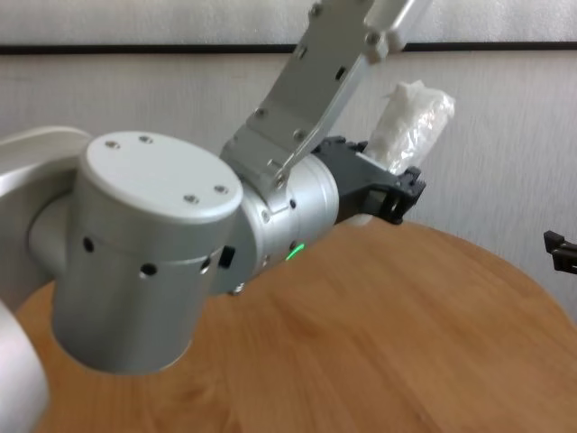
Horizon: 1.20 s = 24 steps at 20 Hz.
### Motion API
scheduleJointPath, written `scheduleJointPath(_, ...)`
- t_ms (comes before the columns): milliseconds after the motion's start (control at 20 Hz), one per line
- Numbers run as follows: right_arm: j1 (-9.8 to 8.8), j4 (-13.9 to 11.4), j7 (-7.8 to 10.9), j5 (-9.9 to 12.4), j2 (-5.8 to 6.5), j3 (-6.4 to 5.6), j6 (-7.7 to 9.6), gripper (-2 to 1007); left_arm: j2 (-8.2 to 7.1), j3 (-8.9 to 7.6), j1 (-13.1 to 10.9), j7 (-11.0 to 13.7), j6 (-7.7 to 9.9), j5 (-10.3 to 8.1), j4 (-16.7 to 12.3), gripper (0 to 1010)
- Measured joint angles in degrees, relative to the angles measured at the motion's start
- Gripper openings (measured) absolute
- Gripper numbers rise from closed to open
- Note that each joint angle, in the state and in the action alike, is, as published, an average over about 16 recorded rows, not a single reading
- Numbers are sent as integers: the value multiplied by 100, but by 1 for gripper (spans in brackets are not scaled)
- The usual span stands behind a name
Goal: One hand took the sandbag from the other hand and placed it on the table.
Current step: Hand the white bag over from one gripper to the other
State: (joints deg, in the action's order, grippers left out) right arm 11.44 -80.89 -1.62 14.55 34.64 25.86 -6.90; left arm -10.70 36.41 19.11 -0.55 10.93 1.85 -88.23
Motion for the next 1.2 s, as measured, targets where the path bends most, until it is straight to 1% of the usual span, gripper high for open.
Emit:
scheduleJointPath(250, 0, 0, 0, 0, 0, 0, 0, 1001, 141, -26, 19, 11, 140, 28, -2, 502)
scheduleJointPath(500, 0, 0, 0, 0, 0, 0, 0, 1001, 224, -83, 24, -9, 252, 29, 8, 502)
scheduleJointPath(750, 0, 0, 0, 0, 0, 0, 0, 1001, 241, -106, 18, -17, 302, 26, 7, 502)
scheduleJointPath(1000, 5, -13, 9, -7, -3, -7, -12, 1001, 230, -107, 17, -15, 287, 19, 7, 502)
scheduleJointPath(1200, 21, -73, 22, -34, -11, -36, -28, 1001, 221, -105, 17, -13, 273, 15, 7, 502)
